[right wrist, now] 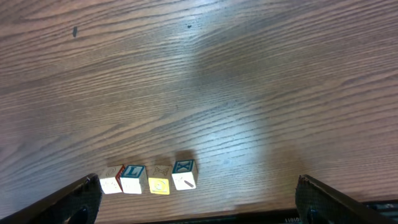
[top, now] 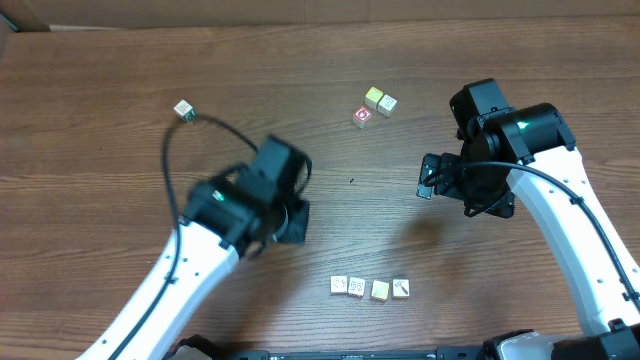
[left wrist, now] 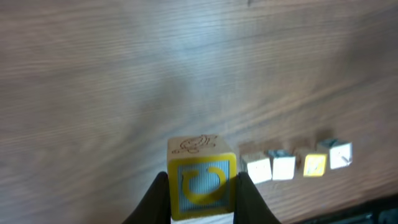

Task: Flip 5 blocks
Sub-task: 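Place the C block left of the O block and release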

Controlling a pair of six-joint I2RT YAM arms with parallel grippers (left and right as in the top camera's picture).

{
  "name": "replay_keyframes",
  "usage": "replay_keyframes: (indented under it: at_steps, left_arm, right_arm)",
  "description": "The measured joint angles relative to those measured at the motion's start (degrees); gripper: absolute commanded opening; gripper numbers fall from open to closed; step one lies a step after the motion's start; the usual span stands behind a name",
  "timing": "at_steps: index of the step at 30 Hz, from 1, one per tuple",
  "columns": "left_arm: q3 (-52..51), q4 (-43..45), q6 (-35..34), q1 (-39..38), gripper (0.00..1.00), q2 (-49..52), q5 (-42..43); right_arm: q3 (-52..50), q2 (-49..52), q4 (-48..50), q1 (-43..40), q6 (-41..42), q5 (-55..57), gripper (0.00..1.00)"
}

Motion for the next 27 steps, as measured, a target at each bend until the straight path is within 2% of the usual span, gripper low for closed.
replay_keyframes:
  at_steps: [5, 9, 19, 27]
  left_arm:
    - [-16.0, 10.1, -4.3, -3.7, 0.04, -0.3, 4.9]
    - [-23.7, 16.7, -7.8, -6.7, 0.04, -0.4, 8.4]
    - [-30.5, 24.2, -13.5, -11.6, 0.05, -0.4, 12.9]
    - [-31.6, 26.2, -16.4, -11.8, 0.06, -0.4, 10.9]
  right_arm:
    - [0.0, 0.0, -0.2, 0.0, 0.0, 0.0, 1.0]
    - [0.0, 0.0, -0.3, 0.0, 0.0, 0.0, 1.0]
    - [0.0, 0.0, -0.5, 0.0, 0.0, 0.0, 1.0]
    - [0.0, 0.0, -1.0, 0.0, 0.0, 0.0, 1.0]
